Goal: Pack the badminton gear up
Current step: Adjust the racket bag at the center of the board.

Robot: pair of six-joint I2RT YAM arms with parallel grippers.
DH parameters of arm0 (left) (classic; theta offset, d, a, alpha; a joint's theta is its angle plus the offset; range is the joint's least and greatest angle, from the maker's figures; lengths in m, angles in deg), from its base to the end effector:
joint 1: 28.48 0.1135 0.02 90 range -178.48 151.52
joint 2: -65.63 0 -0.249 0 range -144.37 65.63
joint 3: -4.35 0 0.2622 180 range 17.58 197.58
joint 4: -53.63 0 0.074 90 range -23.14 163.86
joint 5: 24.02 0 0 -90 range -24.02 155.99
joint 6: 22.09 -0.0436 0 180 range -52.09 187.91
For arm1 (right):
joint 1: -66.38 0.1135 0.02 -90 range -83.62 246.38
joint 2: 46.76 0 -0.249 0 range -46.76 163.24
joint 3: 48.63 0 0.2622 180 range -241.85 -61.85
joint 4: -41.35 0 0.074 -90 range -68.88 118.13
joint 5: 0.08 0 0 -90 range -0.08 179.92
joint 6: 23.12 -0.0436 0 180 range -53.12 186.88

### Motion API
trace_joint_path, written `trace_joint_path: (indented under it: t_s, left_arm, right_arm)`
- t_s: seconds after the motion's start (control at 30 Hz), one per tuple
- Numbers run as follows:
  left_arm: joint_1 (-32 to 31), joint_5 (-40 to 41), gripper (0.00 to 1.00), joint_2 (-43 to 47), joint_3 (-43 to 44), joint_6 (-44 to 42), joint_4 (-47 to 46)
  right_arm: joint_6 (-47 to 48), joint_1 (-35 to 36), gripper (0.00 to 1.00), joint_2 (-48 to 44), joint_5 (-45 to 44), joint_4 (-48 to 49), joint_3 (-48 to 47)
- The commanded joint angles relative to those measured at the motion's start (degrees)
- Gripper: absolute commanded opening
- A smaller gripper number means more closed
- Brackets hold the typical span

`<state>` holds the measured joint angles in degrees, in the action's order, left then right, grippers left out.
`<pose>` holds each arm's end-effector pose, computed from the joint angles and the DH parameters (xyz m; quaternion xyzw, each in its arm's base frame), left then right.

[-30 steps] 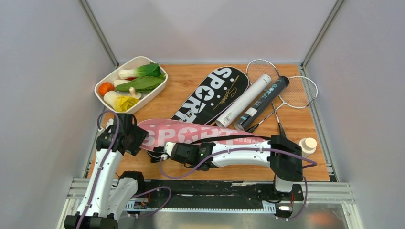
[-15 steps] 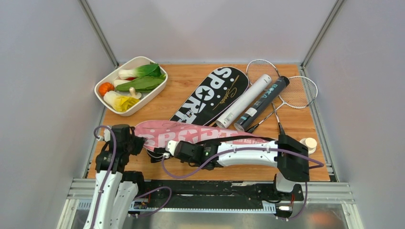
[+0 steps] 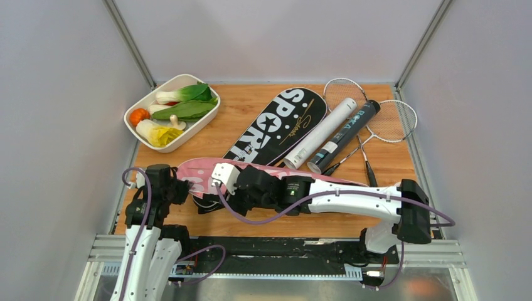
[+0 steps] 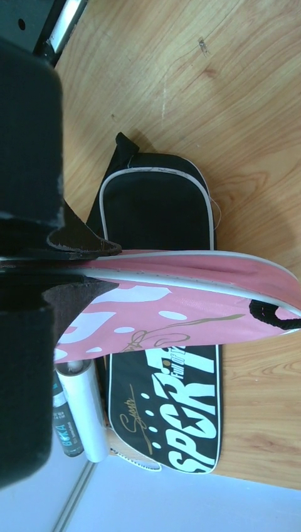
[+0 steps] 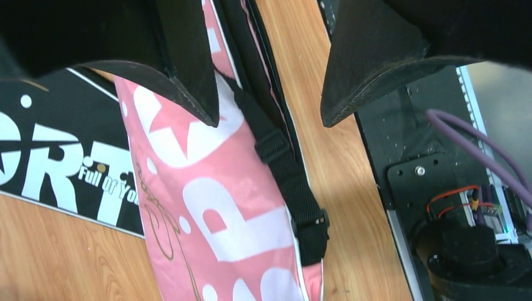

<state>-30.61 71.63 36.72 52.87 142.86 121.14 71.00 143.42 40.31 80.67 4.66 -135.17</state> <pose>0.1278 -0.0005 0.2348 -0.5675 0.7397 -0.1875 0.3093 0.0882 0.3518 0.2890 -0.5536 0.7014 0.2052 0.3992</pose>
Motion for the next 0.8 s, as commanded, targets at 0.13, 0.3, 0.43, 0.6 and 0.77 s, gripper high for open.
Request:
trace_joint_path:
  t_s: [0.13, 0.3, 0.43, 0.6, 0.77]
  left_arm:
    - [0.29, -1.7, 0.0, -0.31, 1.17, 1.56, 0.89]
    - [0.29, -1.85, 0.0, -0.83, 1.08, 1.95, 1.49]
    - [0.28, -1.08, 0.0, -1.23, 1.53, 1.91, 2.43]
    - [0.29, -0.49, 0.0, -1.64, 1.74, 1.65, 3.26]
    - [0.29, -1.06, 0.0, -1.79, 2.1, 2.92, 3.68]
  right_arm:
    - [5.16, -0.28, 0.63, 6.17, -1.92, 12.83, 0.93]
    - [9.24, -0.31, 0.55, 8.9, -6.62, 18.8, 2.51]
    - [11.53, -0.22, 0.33, 8.93, -13.26, 22.83, 3.13]
    - [14.39, -0.21, 0.36, 8.0, -15.41, 28.28, 3.64]
    - [11.17, -0.12, 0.48, 10.31, -10.6, 24.99, 1.57]
